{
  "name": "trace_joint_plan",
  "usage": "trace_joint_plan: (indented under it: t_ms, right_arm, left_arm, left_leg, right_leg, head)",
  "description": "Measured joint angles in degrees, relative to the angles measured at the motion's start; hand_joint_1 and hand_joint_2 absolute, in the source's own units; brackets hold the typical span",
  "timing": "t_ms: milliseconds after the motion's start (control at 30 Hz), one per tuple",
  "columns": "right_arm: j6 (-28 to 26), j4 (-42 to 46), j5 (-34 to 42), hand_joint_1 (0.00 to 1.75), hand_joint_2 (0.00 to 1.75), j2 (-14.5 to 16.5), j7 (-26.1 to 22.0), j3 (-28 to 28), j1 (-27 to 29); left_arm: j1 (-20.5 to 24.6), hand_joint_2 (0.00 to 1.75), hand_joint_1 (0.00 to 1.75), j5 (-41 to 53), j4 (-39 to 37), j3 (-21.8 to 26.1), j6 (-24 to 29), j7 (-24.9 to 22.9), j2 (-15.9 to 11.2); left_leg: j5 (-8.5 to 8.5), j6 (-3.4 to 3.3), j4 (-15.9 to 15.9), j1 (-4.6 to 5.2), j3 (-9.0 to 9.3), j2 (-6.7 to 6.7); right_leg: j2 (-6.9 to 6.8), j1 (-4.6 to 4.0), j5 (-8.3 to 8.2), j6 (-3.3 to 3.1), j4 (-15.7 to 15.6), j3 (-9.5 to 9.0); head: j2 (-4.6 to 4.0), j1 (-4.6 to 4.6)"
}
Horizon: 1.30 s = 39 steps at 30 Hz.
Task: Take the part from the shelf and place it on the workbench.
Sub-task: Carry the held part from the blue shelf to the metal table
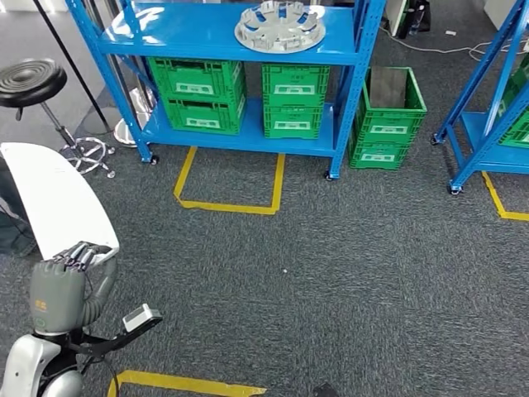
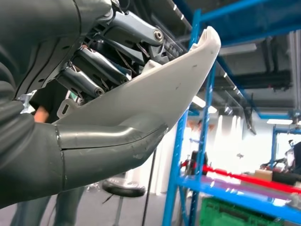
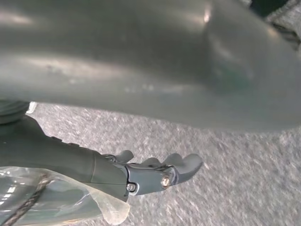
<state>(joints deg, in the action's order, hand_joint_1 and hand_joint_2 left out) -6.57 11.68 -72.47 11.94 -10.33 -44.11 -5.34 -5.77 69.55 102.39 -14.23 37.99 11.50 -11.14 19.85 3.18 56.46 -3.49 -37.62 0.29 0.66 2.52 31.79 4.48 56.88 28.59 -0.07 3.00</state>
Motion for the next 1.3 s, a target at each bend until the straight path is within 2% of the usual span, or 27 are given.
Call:
trace_joint_plan:
  t_ms: [33, 67, 100, 133, 167, 233, 267, 300, 333, 367, 433, 467, 500, 600, 633, 667, 700, 767, 800, 833, 867, 933, 967, 1000, 1033, 1133, 1300]
  right_arm:
    - [0.0, 0.0, 0.0, 0.0, 0.0, 0.0, 0.0, 0.0, 0.0]
    - [0.0, 0.0, 0.0, 0.0, 0.0, 0.0, 0.0, 0.0, 0.0]
    - [0.0, 0.0, 0.0, 0.0, 0.0, 0.0, 0.0, 0.0, 0.0]
    - [0.0, 0.0, -0.1, 0.0, 0.0, 0.0, 0.0, 0.1, 0.0]
    - [0.0, 0.0, -0.1, 0.0, 0.0, 0.0, 0.0, 0.1, 0.0]
    - [0.0, 0.0, -0.2, 0.0, 0.0, 0.0, -0.1, 0.3, 0.0]
    - [0.0, 0.0, -0.2, 0.0, 0.0, 0.0, -0.1, 0.3, 0.0]
    - [0.0, 0.0, -0.2, 0.0, 0.0, 0.0, -0.1, 0.4, 0.0]
    - [0.0, 0.0, -0.2, 0.0, 0.0, 0.0, -0.1, 0.4, 0.1]
    - [-0.1, 0.0, -0.2, 0.0, 0.0, 0.0, -0.1, 0.4, 0.1]
    - [-0.1, 0.0, -0.2, 0.0, 0.0, 0.1, -0.1, 0.4, 0.0]
    - [-0.1, 0.0, -0.2, 0.0, 0.0, 0.1, -0.1, 0.4, 0.0]
    - [-0.1, 0.0, -0.2, 0.0, 0.0, 0.1, -0.1, 0.5, 0.0]
    - [-0.2, 0.0, -0.3, 0.0, 0.0, 0.1, -0.3, 0.5, 0.1]
    - [-0.2, 0.0, -0.3, 0.0, 0.0, 0.1, -0.5, 0.5, 0.1]
    - [-0.2, 0.0, -0.3, 0.0, 0.0, 0.1, -0.6, 0.5, 0.1]
    - [-0.2, 0.0, -0.3, 0.0, 0.0, 0.1, -0.7, 0.6, 0.1]
    - [-0.2, 0.0, -0.3, 0.0, 0.0, 0.1, -0.8, 0.7, 0.3]
    - [-0.2, 0.0, -0.3, 0.0, 0.0, 0.1, -0.8, 0.7, 0.3]
    - [-0.2, 0.0, -0.3, 0.0, 0.0, 0.1, -0.8, 0.7, 0.4]
    - [-0.2, 0.0, -0.3, 0.0, 0.0, 0.1, -0.9, 0.7, 0.4]
    - [-0.2, 0.0, -0.3, 0.0, 0.0, 0.1, -0.9, 0.8, 0.3]
    - [-0.2, 0.0, -0.3, 0.0, 0.0, 0.0, -1.0, 0.8, 0.2]
    - [-0.1, 0.0, -0.3, 0.0, 0.0, 0.0, -1.0, 0.8, 0.1]
    - [-0.1, 0.0, -0.3, 0.0, 0.0, 0.0, -1.1, 0.8, 0.1]
    - [0.2, 0.0, -0.3, 0.0, 0.0, 0.0, -1.5, 0.8, 0.3]
    - [0.4, 0.0, -0.2, 0.0, 0.0, 0.0, -2.4, 0.8, 0.3]
  left_arm:
    - [0.0, 1.75, 1.75, 0.0, 0.0, 0.0, 0.0, 0.0, 0.0]
    - [0.0, 1.75, 1.75, 0.0, 0.0, 0.0, 0.0, 0.0, 0.0]
    - [0.0, 1.75, 1.75, 0.0, 0.0, 0.0, 0.0, 0.0, 0.0]
    - [-0.1, 1.75, 1.75, 0.0, 0.0, 0.0, 0.0, 0.0, 0.0]
    - [-0.1, 1.75, 1.75, 0.0, 0.0, 0.0, 0.0, 0.0, 0.0]
    - [-0.1, 1.75, 1.75, 0.0, 0.0, 0.0, 0.0, 0.0, -0.1]
    - [0.0, 1.75, 1.75, 0.0, 0.0, 0.0, 0.0, 0.0, -0.1]
    - [0.0, 1.75, 1.75, 0.0, 0.0, 0.0, 0.0, 0.0, -0.1]
    - [0.0, 1.75, 1.75, 0.0, 0.0, 0.0, 0.0, 0.0, -0.1]
    - [0.0, 1.75, 1.75, 0.0, 0.0, 0.0, 0.0, 0.0, -0.1]
    - [0.1, 1.75, 1.75, 0.0, 0.0, 0.0, 0.0, 0.0, -0.1]
    - [0.2, 1.75, 1.75, 0.0, 0.0, 0.0, 0.0, 0.0, -0.1]
    - [0.2, 1.75, 1.75, 0.0, 0.0, 0.0, 0.0, 0.0, 0.0]
    - [0.1, 1.75, 1.75, 0.0, 0.0, 0.0, 0.1, 0.0, 0.0]
    - [0.1, 1.75, 1.75, -0.1, 0.0, 0.0, 0.1, 0.0, 0.0]
    - [0.1, 1.75, 1.75, -0.1, 0.0, 0.0, 0.2, 0.0, 0.0]
    - [0.1, 1.75, 1.75, -0.1, 0.0, 0.0, 0.2, 0.0, 0.0]
    - [0.0, 1.75, 1.75, -0.1, 0.0, 0.0, 0.2, 0.0, 0.0]
    - [0.0, 1.75, 1.75, -0.1, 0.0, 0.0, 0.2, 0.0, 0.0]
    - [-0.1, 1.75, 1.75, -0.1, 0.0, 0.0, 0.2, 0.0, 0.1]
    - [-0.1, 1.75, 1.75, -0.1, 0.0, 0.0, 0.2, 0.0, 0.1]
    - [-0.1, 1.75, 1.75, -0.1, 0.0, 0.0, 0.2, 0.0, 0.1]
    - [-0.1, 1.75, 1.75, -0.1, 0.0, 0.0, 0.2, 0.0, 0.1]
    - [-0.1, 1.75, 1.75, -0.1, 0.0, 0.0, 0.2, 0.0, 0.1]
    - [-0.1, 1.75, 1.75, -0.1, 0.0, 0.0, 0.2, 0.0, 0.1]
    - [-0.1, 1.75, 1.75, -0.2, 0.0, 0.0, 0.3, 0.1, 0.1]
    - [-0.2, 1.75, 1.75, -0.5, 0.0, 0.0, 0.3, 0.3, 0.1]
  left_leg:
    - [-0.35, 0.44, 0.0, -0.03, -0.05, -0.08]
    - [-0.77, 0.78, -0.2, -0.1, -0.04, -0.09]
    - [-0.53, 1.02, 0.0, -0.22, -0.25, -0.15]
    - [0.76, 1.05, 1.1, -0.23, -0.77, -0.19]
    - [3.13, 0.92, 3.5, -0.11, -1.68, -0.22]
    - [9.41, 0.3, 11.5, 0.46, -3.97, -0.25]
    - [11.77, -0.06, 15.3, 0.79, -4.58, -0.26]
    - [12.97, -0.47, 17.4, 1.08, -4.33, -0.26]
    - [13.07, -0.97, 17.2, 1.38, -3.0, -0.26]
    - [12.36, -1.59, 14.9, 1.71, -0.62, -0.26]
    - [10.77, -2.93, 6.8, 2.45, 5.28, -0.19]
    - [10.43, -3.32, 3.6, 2.77, 7.23, -0.13]
    - [10.43, -3.56, 1.9, 3.03, 8.2, -0.08]
    - [9.67, -3.96, 1.0, 3.23, 8.05, 0.0]
    - [9.18, -4.26, 0.8, 3.13, 7.93, 0.05]
    - [8.68, -4.53, 0.5, 2.98, 7.71, 0.1]
    - [8.29, -4.74, 0.4, 2.92, 7.39, 0.17]
    - [7.7, -4.96, 0.5, 3.01, 6.57, 0.23]
    - [7.42, -4.95, 0.5, 3.09, 6.21, 0.25]
    - [7.19, -4.94, 0.5, 3.16, 5.93, 0.25]
    - [6.99, -4.9, 0.5, 3.24, 5.75, 0.25]
    - [6.72, -4.74, 0.5, 3.44, 5.61, 0.25]
    - [6.6, -4.56, 0.5, 3.56, 5.53, 0.26]
    - [6.49, -4.36, 0.6, 3.65, 5.39, 0.28]
    - [6.39, -4.39, 0.8, 3.73, 5.22, 0.29]
    - [6.15, -4.66, 1.0, 3.72, 4.91, 0.3]
    - [5.75, -4.07, 0.7, 3.63, 4.8, 0.28]
  right_leg:
    - [0.16, -0.18, -0.26, -0.91, 0.6, 0.55]
    - [0.07, -0.27, -0.45, -1.55, 1.1, 0.96]
    - [-0.03, -0.32, -0.8, -2.16, 1.3, 1.28]
    - [-0.15, -0.4, -1.26, -2.77, 1.4, 1.62]
    - [-0.27, -0.53, -1.82, -3.31, 1.4, 2.09]
    - [-0.44, -0.99, -2.99, -4.03, 1.5, 3.26]
    - [-0.49, -1.32, -3.49, -4.21, 1.5, 3.99]
    - [-0.54, -1.63, -3.92, -4.34, 1.5, 4.66]
    - [-0.56, -1.92, -4.31, -4.43, 1.5, 5.28]
    - [-0.56, -2.18, -4.69, -4.47, 1.5, 5.83]
    - [-0.57, -2.57, -5.38, -4.32, 1.6, 6.52]
    - [-0.6, -2.68, -5.68, -4.12, 1.6, 6.75]
    - [-0.66, -2.69, -5.95, -3.85, 1.6, 6.89]
    - [-0.74, -2.47, -6.49, -2.78, 1.6, 7.24]
    - [-0.71, -2.43, -5.82, -2.42, 2.3, 7.68]
    - [-0.67, -2.41, -4.39, -2.1, 4.0, 8.51]
    - [-0.63, -2.33, -2.27, -1.85, 7.0, 9.76]
    - [-0.65, -2.27, 1.88, -1.47, 14.4, 12.33]
    - [-0.65, -2.27, 2.8, -1.4, 16.6, 12.83]
    - [-0.65, -2.3, 2.68, -1.43, 16.8, 12.27]
    - [-0.65, -2.34, 1.59, -1.59, 14.6, 10.48]
    - [-0.69, -2.55, -1.08, -2.31, 6.3, 4.96]
    - [-0.73, -2.67, -1.92, -2.75, 2.6, 2.7]
    - [-0.76, -2.77, -2.26, -3.1, 0.3, 1.35]
    - [-0.8, -2.81, -2.27, -3.21, -0.7, 0.83]
    - [-0.79, -2.87, -2.75, -2.97, -0.8, 0.96]
    - [-0.82, -2.98, -2.84, -3.23, -0.6, 1.27]
  head:
    - [0.0, -0.08]
    - [0.0, -0.18]
    - [0.0, -0.26]
    - [0.0, -0.41]
    - [0.0, -0.57]
    - [0.0, -0.8]
    - [0.0, -0.84]
    - [0.0, -0.83]
    - [0.0, -0.83]
    - [0.0, -0.83]
    - [0.0, -0.81]
    - [0.0, -0.78]
    - [0.0, -0.77]
    - [0.0, -0.78]
    - [0.0, -0.72]
    - [0.0, -0.66]
    - [0.0, -0.61]
    - [0.0, -0.56]
    - [0.0, -0.57]
    - [0.0, -0.56]
    - [0.0, -0.56]
    - [0.0, -0.56]
    - [0.0, -0.6]
    - [0.0, -0.61]
    - [0.0, -0.64]
    - [0.0, -0.66]
    - [0.0, -0.66]
